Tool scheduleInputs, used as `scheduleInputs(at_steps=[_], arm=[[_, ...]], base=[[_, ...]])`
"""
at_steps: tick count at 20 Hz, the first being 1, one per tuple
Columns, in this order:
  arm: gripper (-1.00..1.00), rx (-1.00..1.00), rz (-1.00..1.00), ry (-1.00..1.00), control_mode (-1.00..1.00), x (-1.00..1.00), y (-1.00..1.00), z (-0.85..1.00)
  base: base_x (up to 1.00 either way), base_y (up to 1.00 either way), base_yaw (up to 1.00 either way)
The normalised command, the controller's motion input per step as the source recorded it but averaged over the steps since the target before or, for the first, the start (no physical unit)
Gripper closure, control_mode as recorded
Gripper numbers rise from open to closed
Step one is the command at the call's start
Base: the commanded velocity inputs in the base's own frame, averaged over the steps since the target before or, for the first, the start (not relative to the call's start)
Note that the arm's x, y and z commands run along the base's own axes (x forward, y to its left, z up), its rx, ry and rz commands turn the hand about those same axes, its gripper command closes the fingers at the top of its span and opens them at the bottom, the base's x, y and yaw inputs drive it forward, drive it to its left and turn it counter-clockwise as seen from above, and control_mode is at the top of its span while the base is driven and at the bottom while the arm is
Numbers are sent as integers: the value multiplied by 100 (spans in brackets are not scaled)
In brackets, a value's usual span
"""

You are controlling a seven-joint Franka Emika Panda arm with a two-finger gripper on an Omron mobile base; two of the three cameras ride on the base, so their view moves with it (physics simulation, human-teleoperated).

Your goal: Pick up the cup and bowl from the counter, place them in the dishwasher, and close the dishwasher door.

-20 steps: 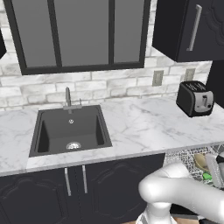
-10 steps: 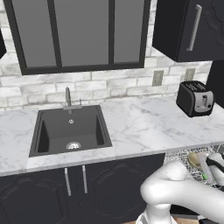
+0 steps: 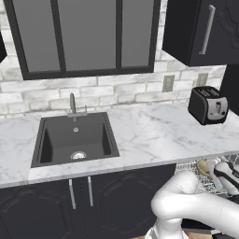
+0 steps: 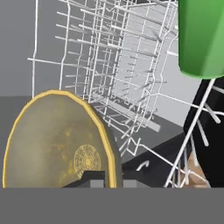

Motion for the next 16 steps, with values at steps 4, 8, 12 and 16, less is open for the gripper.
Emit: scheduleInputs(at_steps=[4,8,12,16], arm=[[-100,0,0,0,-100,-3,0,-53],[-100,0,0,0,-100,-37,0,-35],[-100,0,0,0,-100,-36,0,-21],[-100,-2,0,0,-100,-24,0,-1]], base=[[0,0,0],[0,0,0],[0,0,0],[0,0,0]])
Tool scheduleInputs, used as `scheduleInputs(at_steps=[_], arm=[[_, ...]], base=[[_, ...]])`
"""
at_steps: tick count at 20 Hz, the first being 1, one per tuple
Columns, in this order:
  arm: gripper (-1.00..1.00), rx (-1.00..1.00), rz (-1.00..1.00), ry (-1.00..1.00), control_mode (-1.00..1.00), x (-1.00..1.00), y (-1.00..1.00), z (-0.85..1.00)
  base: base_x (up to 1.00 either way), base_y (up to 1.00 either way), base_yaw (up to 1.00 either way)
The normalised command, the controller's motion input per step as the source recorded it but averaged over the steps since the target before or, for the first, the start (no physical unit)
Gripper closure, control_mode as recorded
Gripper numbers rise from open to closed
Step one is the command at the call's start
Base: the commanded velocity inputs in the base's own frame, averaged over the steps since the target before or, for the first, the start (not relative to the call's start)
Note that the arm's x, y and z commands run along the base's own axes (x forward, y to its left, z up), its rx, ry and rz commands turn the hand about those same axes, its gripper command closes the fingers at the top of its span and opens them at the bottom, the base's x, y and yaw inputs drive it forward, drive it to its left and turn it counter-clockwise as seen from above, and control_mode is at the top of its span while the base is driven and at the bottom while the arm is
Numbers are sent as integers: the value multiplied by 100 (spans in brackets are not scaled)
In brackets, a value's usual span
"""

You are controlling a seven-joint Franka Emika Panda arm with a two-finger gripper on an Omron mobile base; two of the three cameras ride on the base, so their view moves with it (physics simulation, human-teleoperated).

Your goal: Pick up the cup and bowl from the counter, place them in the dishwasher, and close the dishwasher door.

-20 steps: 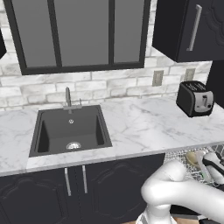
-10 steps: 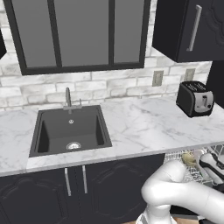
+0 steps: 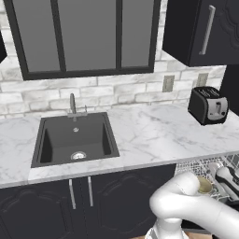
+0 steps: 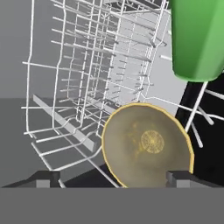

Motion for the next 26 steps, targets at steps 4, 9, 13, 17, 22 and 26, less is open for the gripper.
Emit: scheduleInputs(at_steps=[4,9,13,17,22,26], arm=[[-100,-2,0,0,-100,-16,0,31],[-100,-5,0,0,-100,0,0,67],[-100,-11,0,0,-100,0,3,78],[-100,-3,0,0,-100,0,3,53],[-100,0,0,0,-100,0,0,24],[-100,0,0,0,-100,0,0,13]], base=[[0,0,0],[0,0,0],[0,0,0],[0,0,0],[0,0,0],[0,0,0]])
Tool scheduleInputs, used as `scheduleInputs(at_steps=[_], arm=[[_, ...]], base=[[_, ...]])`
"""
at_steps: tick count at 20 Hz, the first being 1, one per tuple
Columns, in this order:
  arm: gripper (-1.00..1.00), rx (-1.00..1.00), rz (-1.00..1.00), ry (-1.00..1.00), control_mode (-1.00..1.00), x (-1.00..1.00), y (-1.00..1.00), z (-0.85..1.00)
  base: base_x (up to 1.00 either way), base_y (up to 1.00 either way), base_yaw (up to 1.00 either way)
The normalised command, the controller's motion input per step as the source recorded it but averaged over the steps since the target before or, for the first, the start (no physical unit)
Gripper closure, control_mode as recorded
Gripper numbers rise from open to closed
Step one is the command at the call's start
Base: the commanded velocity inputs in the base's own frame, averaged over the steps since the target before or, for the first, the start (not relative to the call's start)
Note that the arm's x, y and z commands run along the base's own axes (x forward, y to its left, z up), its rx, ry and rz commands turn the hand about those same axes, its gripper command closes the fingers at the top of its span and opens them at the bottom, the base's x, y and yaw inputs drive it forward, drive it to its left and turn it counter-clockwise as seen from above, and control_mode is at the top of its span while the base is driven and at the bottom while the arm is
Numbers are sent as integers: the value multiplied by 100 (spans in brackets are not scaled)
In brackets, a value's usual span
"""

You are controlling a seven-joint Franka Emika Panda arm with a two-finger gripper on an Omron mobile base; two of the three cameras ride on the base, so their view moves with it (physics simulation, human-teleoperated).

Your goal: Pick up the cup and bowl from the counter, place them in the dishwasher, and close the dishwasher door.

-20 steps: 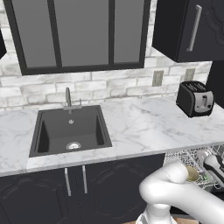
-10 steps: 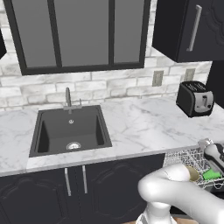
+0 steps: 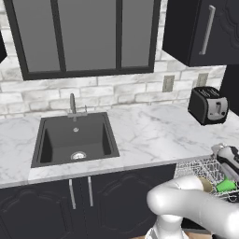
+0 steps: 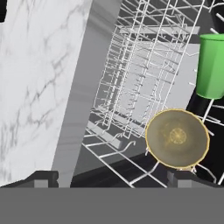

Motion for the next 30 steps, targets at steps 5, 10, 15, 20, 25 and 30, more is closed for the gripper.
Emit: scheduleInputs(at_steps=[5,10,15,20,25,30], arm=[[-100,0,0,0,-100,-5,0,8],[-100,0,0,0,-100,-14,0,10],[-100,0,0,0,-100,-22,0,14],[-100,0,0,0,-100,-30,0,11],[-100,0,0,-3,-100,-32,1,7],[-100,-8,0,-8,-100,-28,18,0]], base=[[0,0,0],[0,0,0],[0,0,0],[0,0,0],[0,0,0],[0,0,0]])
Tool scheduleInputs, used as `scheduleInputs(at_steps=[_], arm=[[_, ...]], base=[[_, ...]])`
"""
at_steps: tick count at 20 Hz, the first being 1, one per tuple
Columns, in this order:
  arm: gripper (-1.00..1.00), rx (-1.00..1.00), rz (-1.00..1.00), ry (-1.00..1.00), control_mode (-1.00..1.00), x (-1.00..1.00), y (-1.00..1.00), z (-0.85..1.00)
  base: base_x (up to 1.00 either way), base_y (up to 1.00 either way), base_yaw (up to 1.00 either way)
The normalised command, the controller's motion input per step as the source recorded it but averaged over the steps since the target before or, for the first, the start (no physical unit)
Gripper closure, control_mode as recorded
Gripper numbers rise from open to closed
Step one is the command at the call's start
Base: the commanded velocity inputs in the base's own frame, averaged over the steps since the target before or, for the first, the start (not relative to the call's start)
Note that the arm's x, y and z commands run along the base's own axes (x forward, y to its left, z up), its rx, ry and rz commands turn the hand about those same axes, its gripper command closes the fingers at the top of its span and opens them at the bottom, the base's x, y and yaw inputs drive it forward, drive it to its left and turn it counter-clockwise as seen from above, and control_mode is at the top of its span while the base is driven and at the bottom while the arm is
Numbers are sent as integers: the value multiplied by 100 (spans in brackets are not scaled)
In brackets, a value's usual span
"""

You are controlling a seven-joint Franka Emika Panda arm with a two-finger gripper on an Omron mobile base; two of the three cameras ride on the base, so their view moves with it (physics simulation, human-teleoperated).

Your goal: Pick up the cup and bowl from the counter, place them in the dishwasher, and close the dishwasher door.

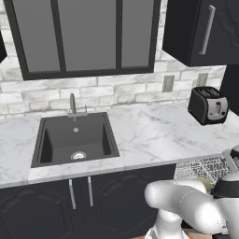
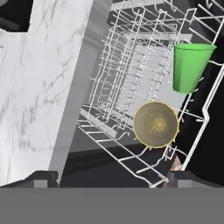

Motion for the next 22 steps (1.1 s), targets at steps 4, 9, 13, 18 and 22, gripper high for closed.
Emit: scheduleInputs(at_steps=[4,9,13,18,22], arm=[[-100,-14,0,-12,-100,-32,33,0],[-100,-20,0,-14,-100,-34,19,5],[-100,-17,0,-15,-100,-28,8,11],[-100,-8,1,-14,-100,-33,4,4],[-100,0,1,-9,-100,-47,0,0]], base=[[0,0,0],[0,0,0],[0,0,0],[0,0,0],[0,0,0]])
